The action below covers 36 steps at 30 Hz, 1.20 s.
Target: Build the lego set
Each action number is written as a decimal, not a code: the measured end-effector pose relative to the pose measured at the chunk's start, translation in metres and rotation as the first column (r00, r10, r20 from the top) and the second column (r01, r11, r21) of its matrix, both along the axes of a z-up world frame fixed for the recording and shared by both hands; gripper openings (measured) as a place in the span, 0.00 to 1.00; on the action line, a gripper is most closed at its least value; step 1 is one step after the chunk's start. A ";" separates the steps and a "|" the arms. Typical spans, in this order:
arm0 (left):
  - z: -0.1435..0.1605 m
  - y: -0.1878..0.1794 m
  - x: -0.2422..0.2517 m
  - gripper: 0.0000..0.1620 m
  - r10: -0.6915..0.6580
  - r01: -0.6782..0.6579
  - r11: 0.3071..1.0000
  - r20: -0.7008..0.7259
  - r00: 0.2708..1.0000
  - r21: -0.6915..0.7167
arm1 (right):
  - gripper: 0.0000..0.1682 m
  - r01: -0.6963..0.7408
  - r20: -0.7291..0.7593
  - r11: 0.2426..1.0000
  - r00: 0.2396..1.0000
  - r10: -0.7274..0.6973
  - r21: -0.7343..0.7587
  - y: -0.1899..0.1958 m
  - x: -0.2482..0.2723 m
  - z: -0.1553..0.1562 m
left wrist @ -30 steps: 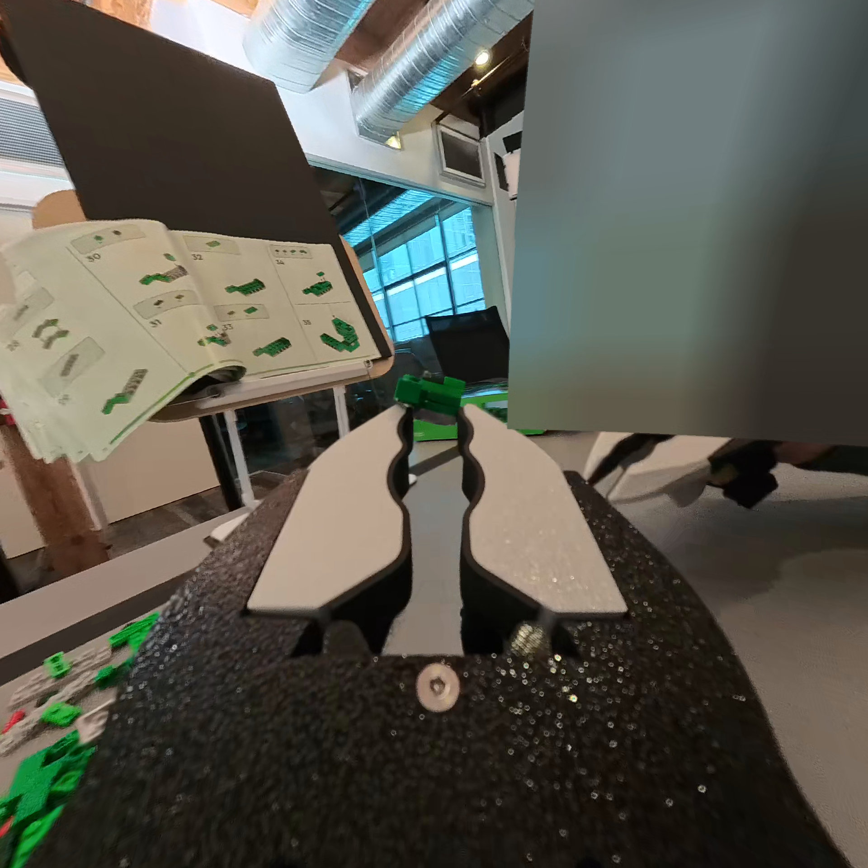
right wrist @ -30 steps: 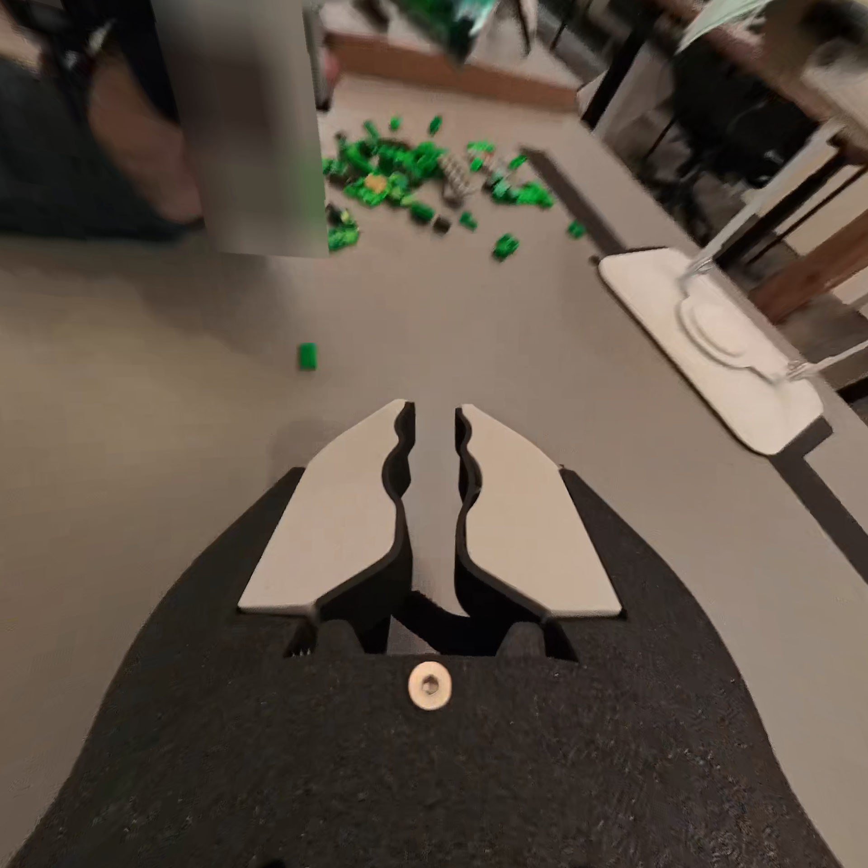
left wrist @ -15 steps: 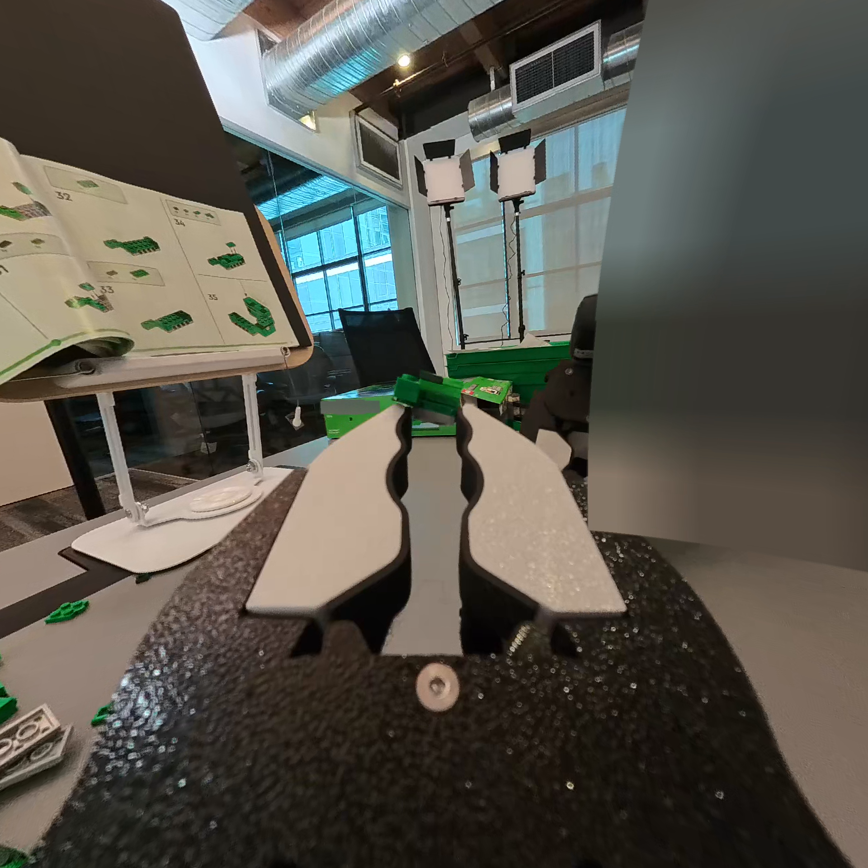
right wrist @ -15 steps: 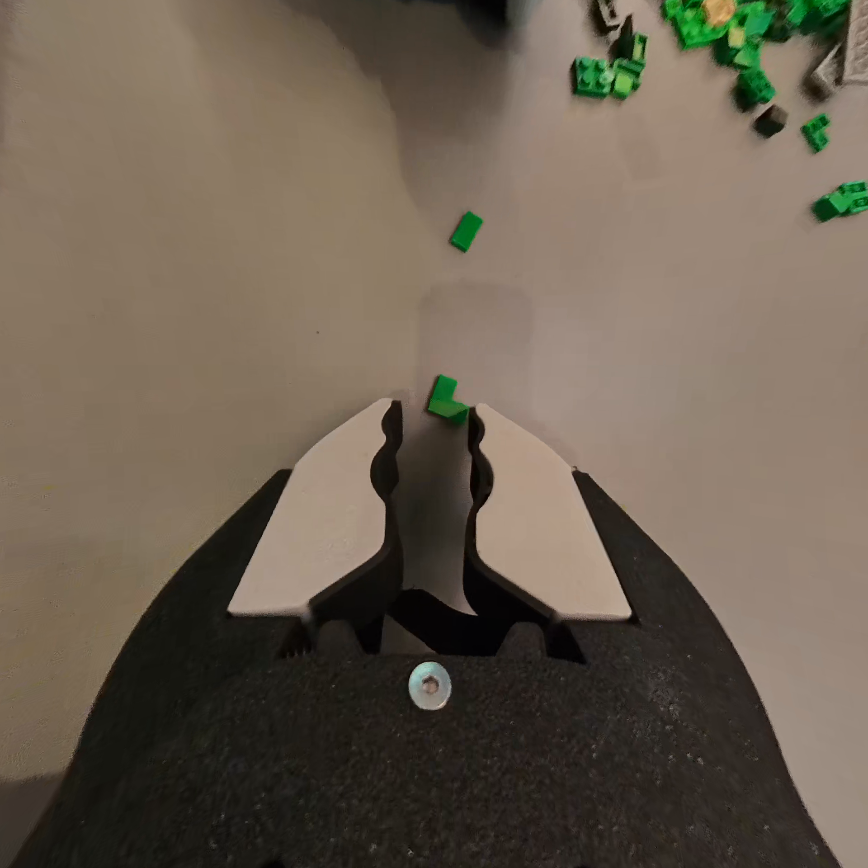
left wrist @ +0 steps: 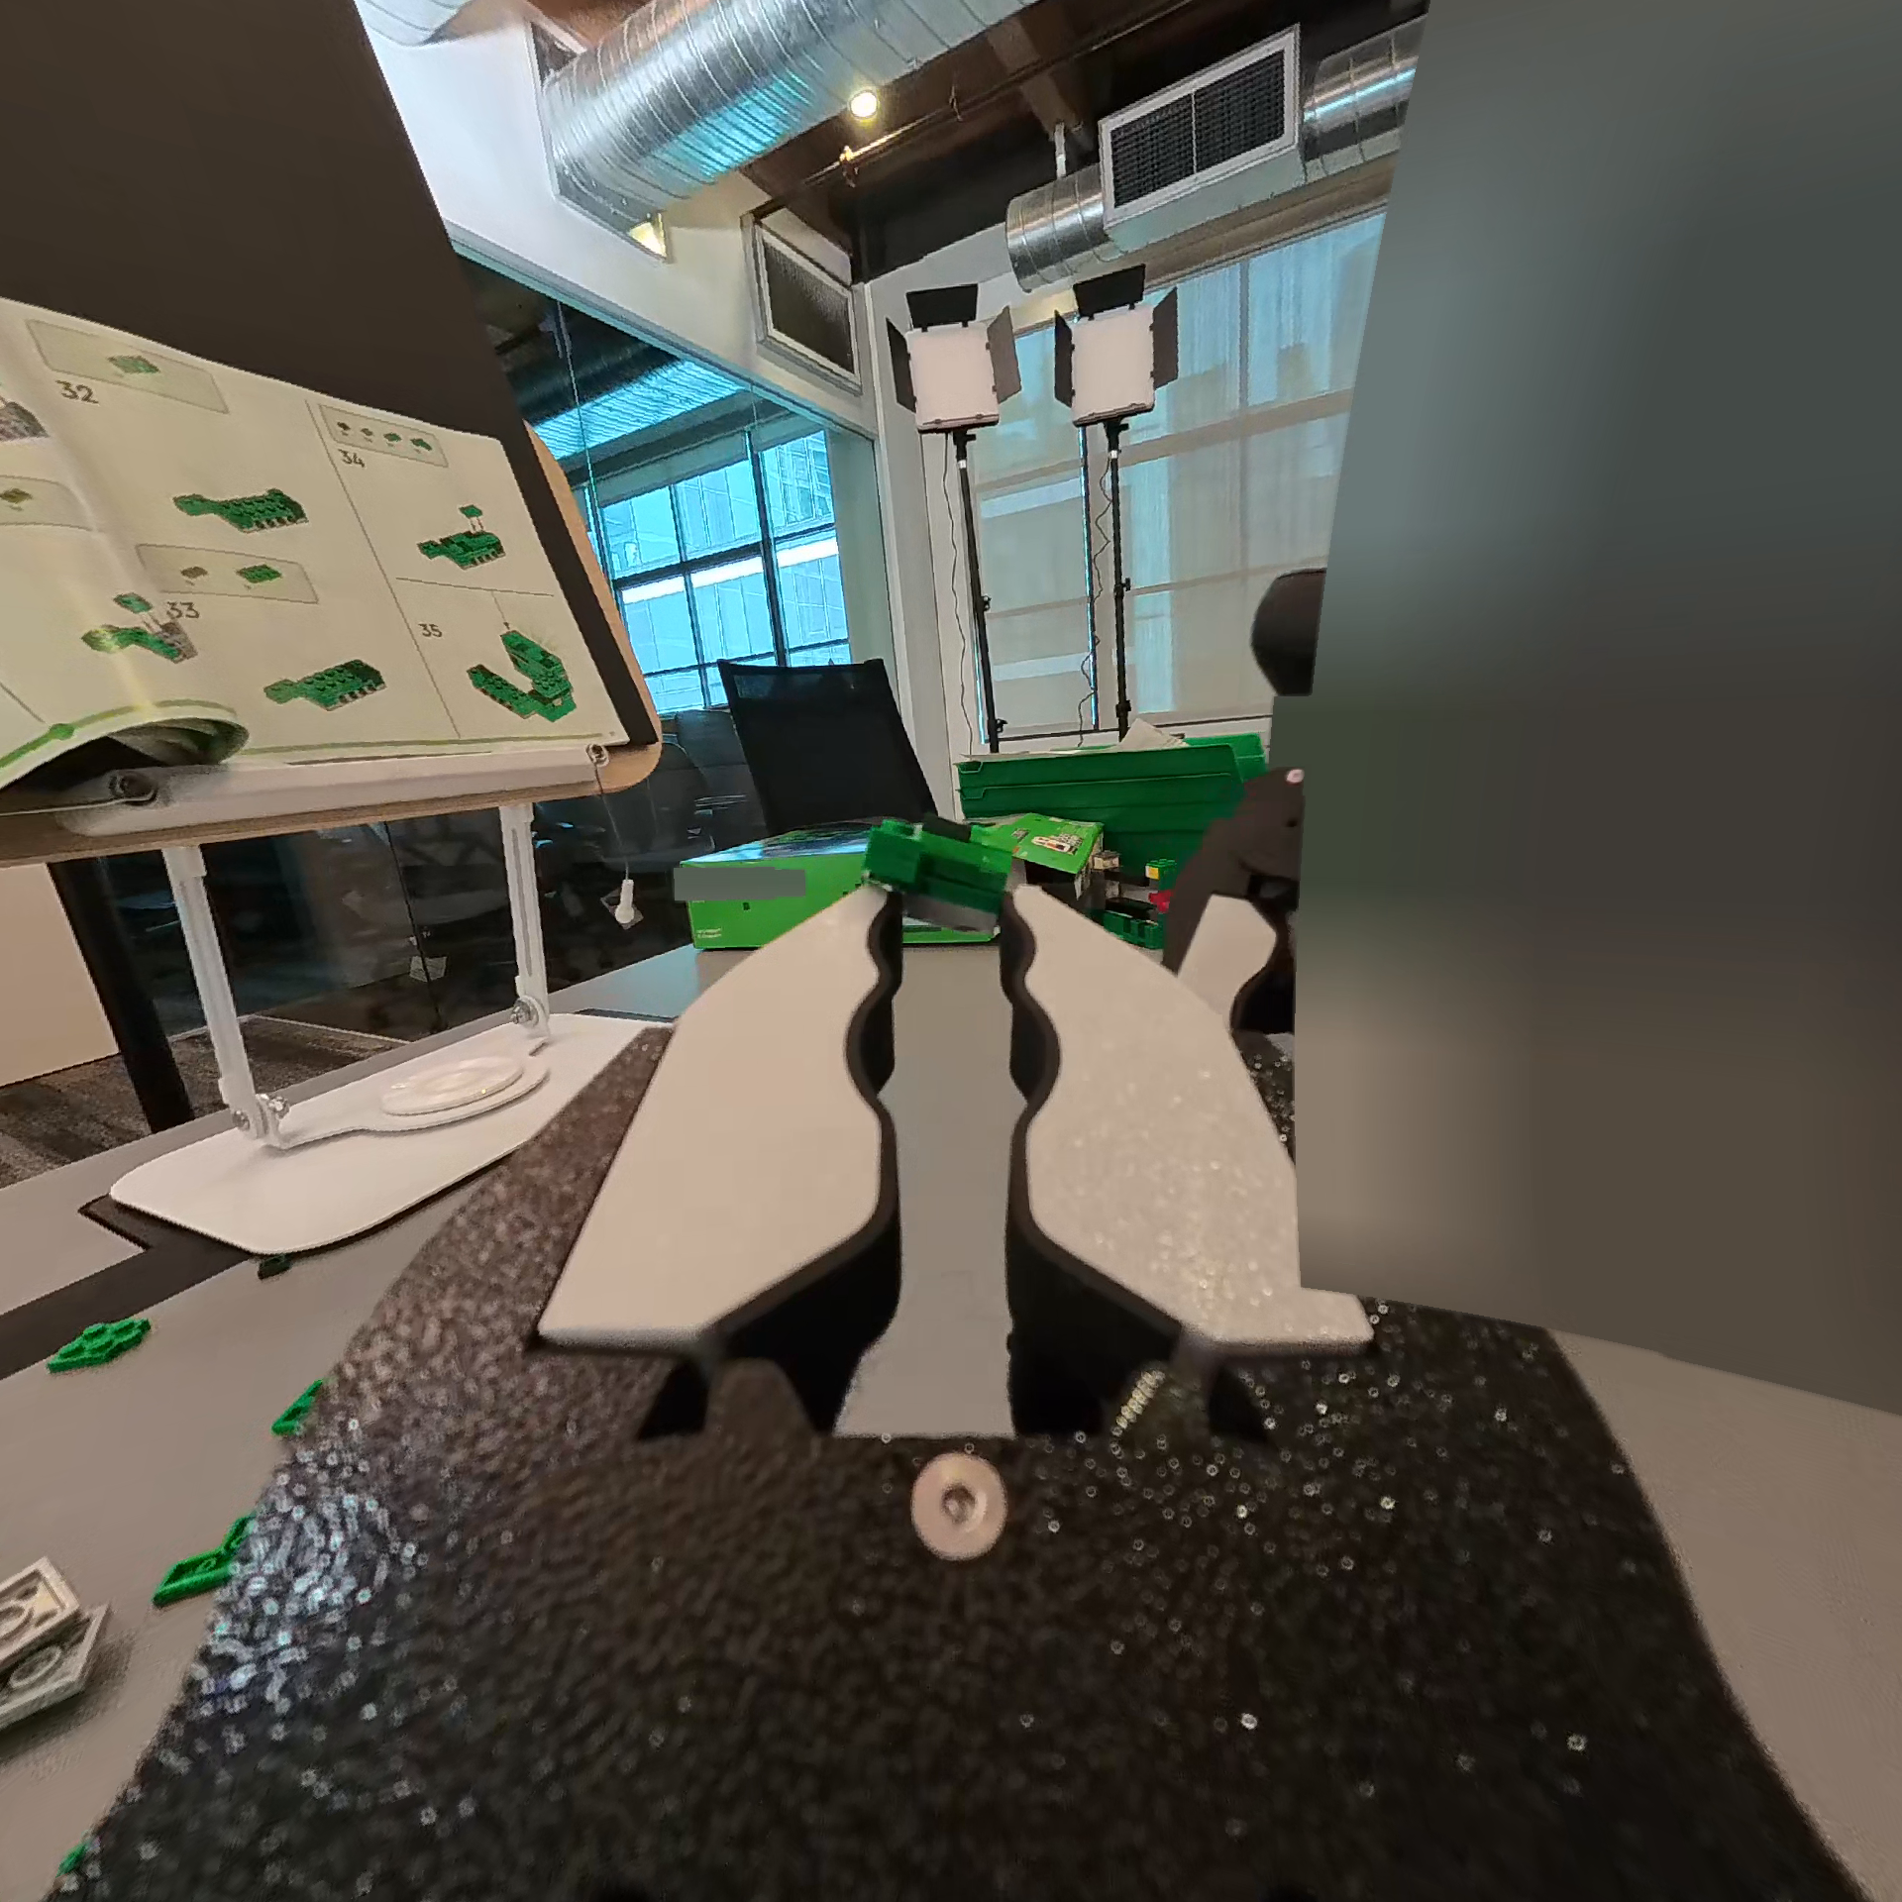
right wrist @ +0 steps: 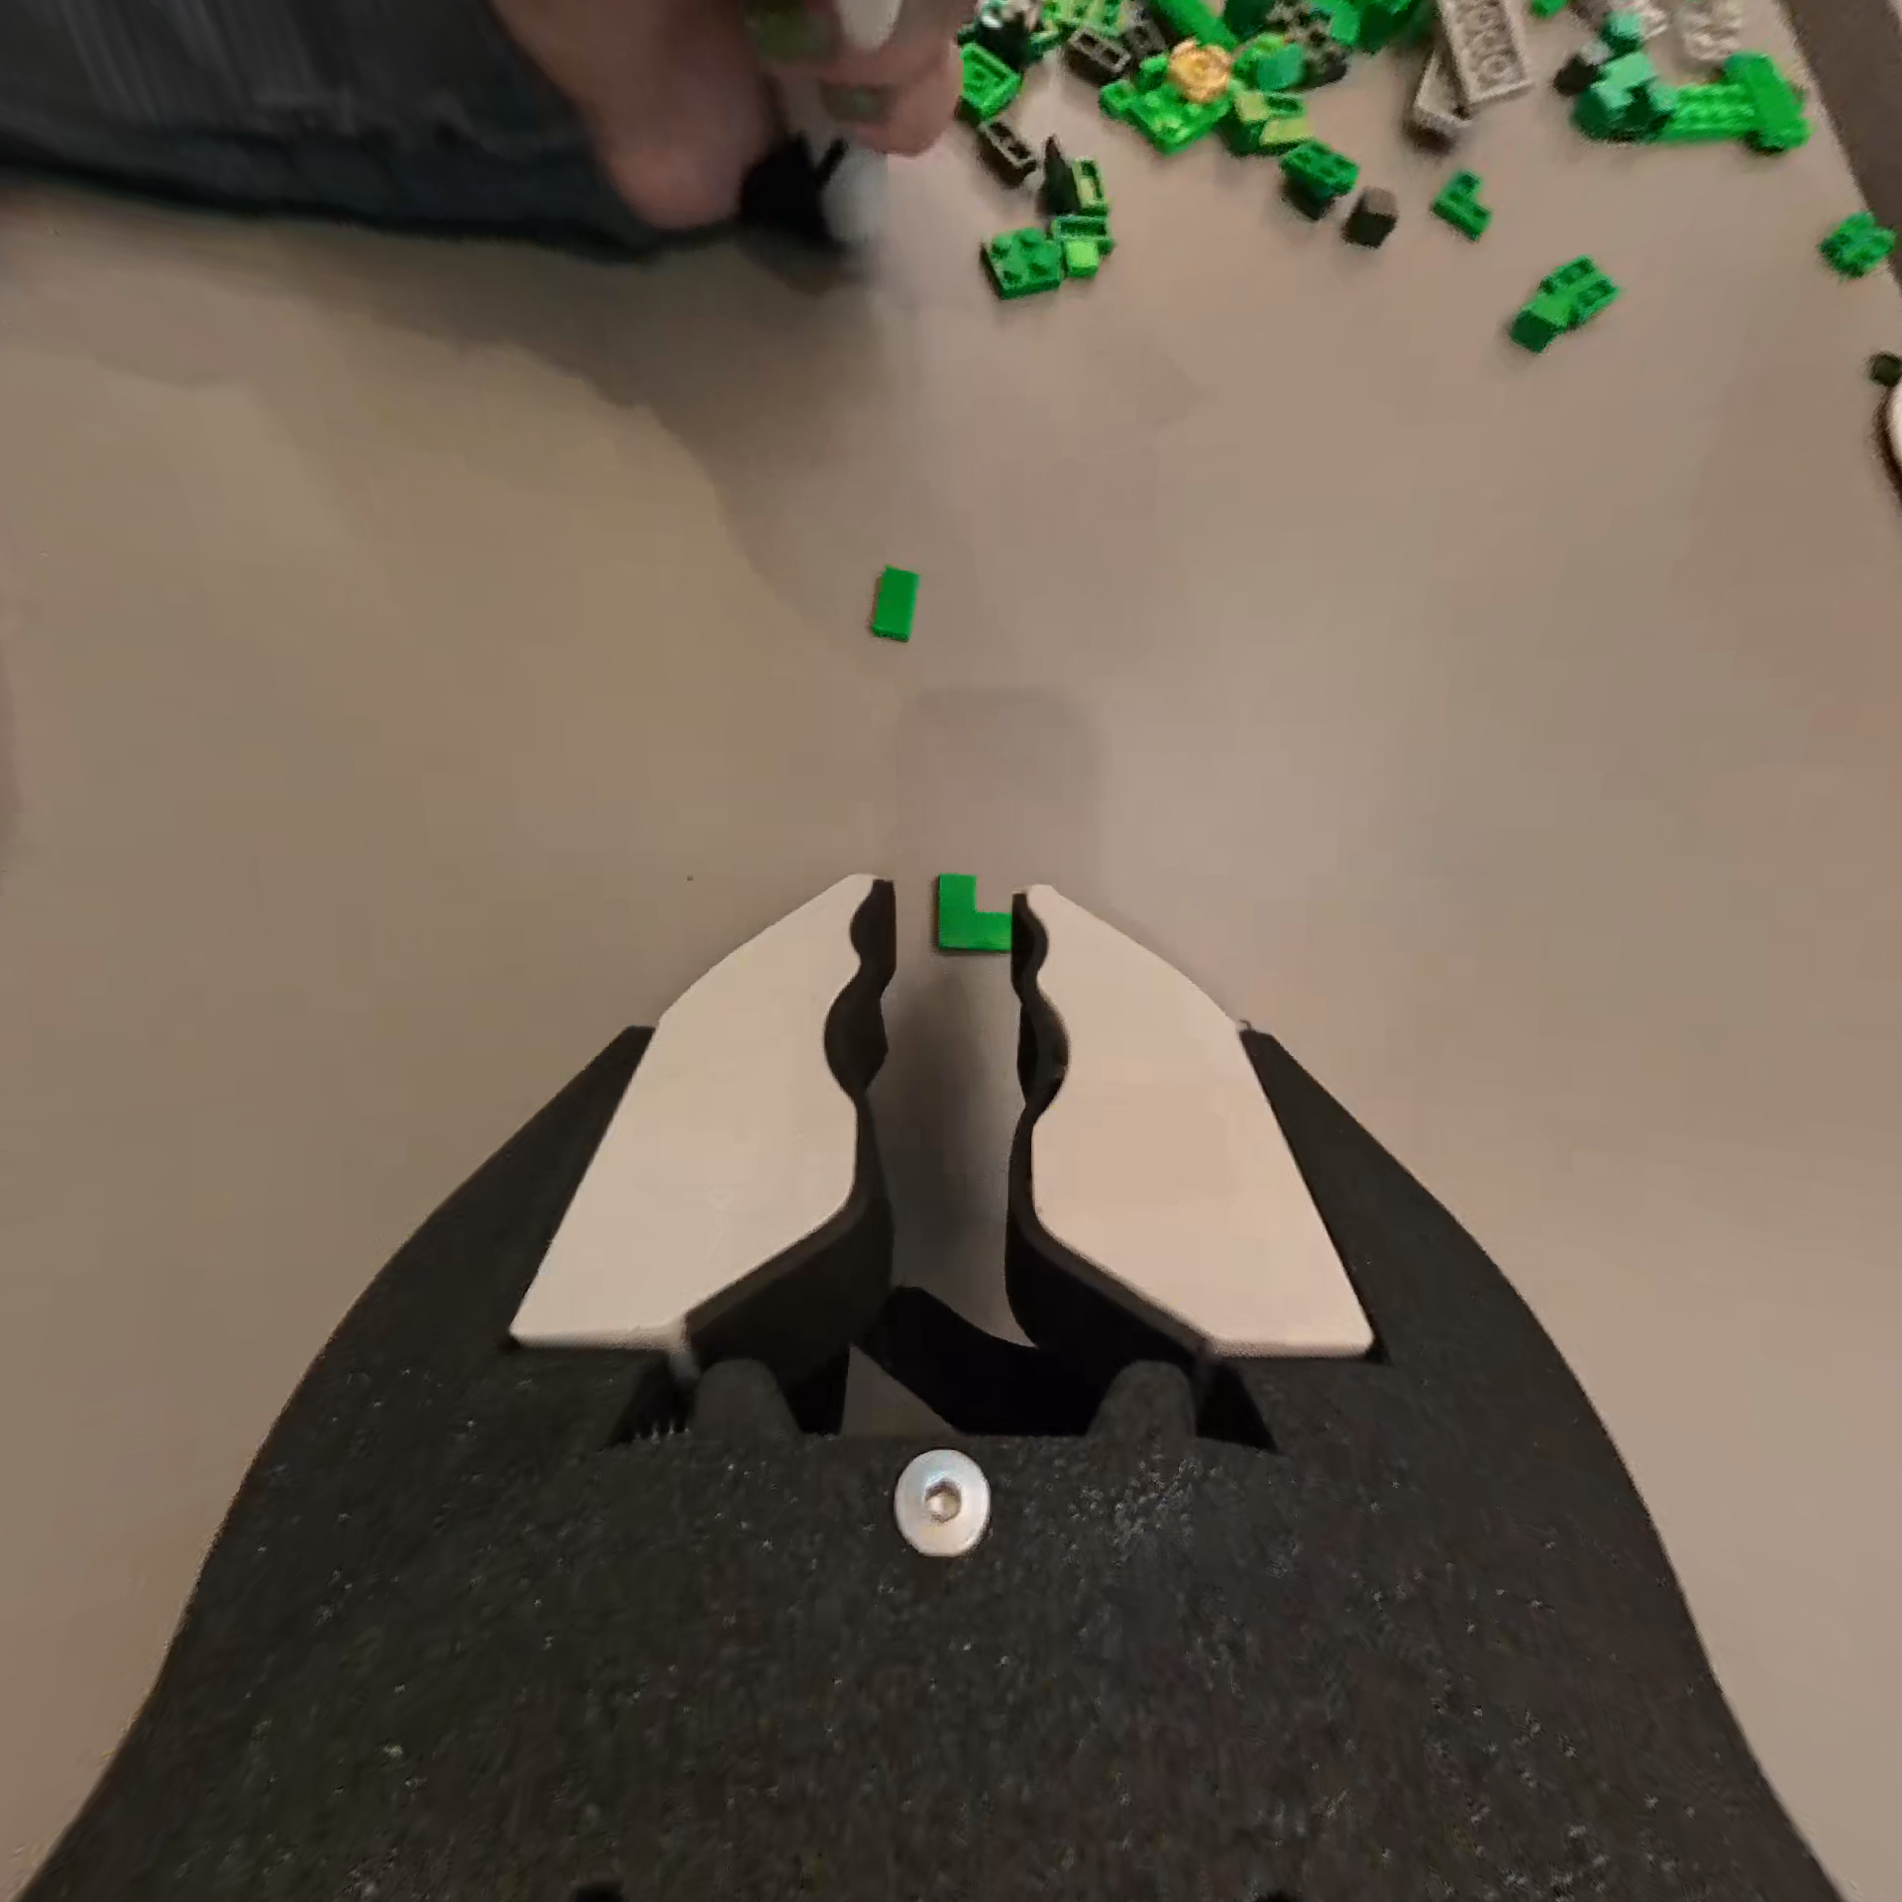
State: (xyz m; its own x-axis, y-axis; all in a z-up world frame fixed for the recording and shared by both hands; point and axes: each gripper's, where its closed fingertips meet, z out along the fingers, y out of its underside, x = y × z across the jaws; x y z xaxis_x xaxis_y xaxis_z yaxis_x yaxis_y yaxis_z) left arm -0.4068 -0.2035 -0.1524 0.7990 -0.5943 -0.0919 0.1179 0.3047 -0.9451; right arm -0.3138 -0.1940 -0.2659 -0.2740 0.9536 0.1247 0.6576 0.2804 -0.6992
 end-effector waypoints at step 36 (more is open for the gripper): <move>-0.002 0.002 0.000 0.11 -0.013 0.014 1.000 0.017 1.000 -0.021 | 0.15 -0.155 0.152 0.988 0.976 0.154 -0.008 -0.004 0.006 -0.019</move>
